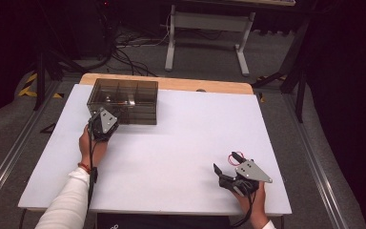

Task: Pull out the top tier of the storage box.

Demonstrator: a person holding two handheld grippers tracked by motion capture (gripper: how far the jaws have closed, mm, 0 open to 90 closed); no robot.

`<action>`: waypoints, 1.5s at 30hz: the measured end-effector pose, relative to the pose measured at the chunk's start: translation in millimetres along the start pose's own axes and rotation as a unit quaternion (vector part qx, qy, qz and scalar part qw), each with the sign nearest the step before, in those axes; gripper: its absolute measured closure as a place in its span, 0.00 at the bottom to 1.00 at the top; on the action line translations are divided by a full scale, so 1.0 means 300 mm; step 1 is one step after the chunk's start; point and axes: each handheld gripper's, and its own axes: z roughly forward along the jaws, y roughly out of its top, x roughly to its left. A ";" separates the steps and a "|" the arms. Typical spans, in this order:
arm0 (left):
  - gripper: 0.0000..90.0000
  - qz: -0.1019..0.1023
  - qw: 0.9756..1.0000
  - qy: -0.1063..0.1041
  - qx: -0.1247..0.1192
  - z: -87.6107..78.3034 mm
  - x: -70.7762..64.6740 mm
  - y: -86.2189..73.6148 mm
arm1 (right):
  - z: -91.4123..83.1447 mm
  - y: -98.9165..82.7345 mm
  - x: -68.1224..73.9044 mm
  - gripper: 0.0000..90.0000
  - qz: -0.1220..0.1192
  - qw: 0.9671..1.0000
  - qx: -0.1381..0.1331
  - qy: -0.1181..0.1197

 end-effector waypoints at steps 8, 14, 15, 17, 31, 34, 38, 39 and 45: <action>0.87 -0.003 1.000 0.003 -0.003 0.003 -0.005 -0.002 | 0.000 0.001 0.004 0.25 -0.003 1.000 -0.001 0.005; 0.90 -0.004 1.000 0.003 -0.001 0.004 -0.007 -0.010 | -0.003 0.002 0.003 0.26 -0.004 1.000 -0.003 0.005; 0.90 -0.004 1.000 0.003 -0.001 0.004 -0.007 -0.010 | -0.003 0.002 0.003 0.26 -0.004 1.000 -0.003 0.005; 0.90 -0.001 1.000 0.005 0.000 0.003 -0.009 -0.010 | -0.003 0.001 0.004 0.26 -0.004 1.000 -0.002 0.005; 0.86 0.025 0.999 0.029 -0.005 0.005 -0.030 -0.004 | -0.007 0.004 0.007 0.26 -0.008 1.000 -0.004 0.008; 0.86 0.036 0.999 0.034 -0.004 0.006 -0.032 -0.002 | -0.007 0.004 0.008 0.26 -0.009 1.000 -0.004 0.008; 0.87 0.043 0.998 0.043 -0.003 0.007 -0.039 -0.002 | -0.006 0.005 0.010 0.26 -0.010 1.000 -0.004 0.008; 0.88 0.047 0.998 0.046 -0.002 0.007 -0.040 -0.001 | -0.006 0.005 0.011 0.27 -0.011 1.000 -0.004 0.009; 0.88 0.048 0.998 0.047 -0.001 0.004 -0.042 -0.004 | -0.007 0.004 0.010 0.27 -0.010 1.000 -0.004 0.011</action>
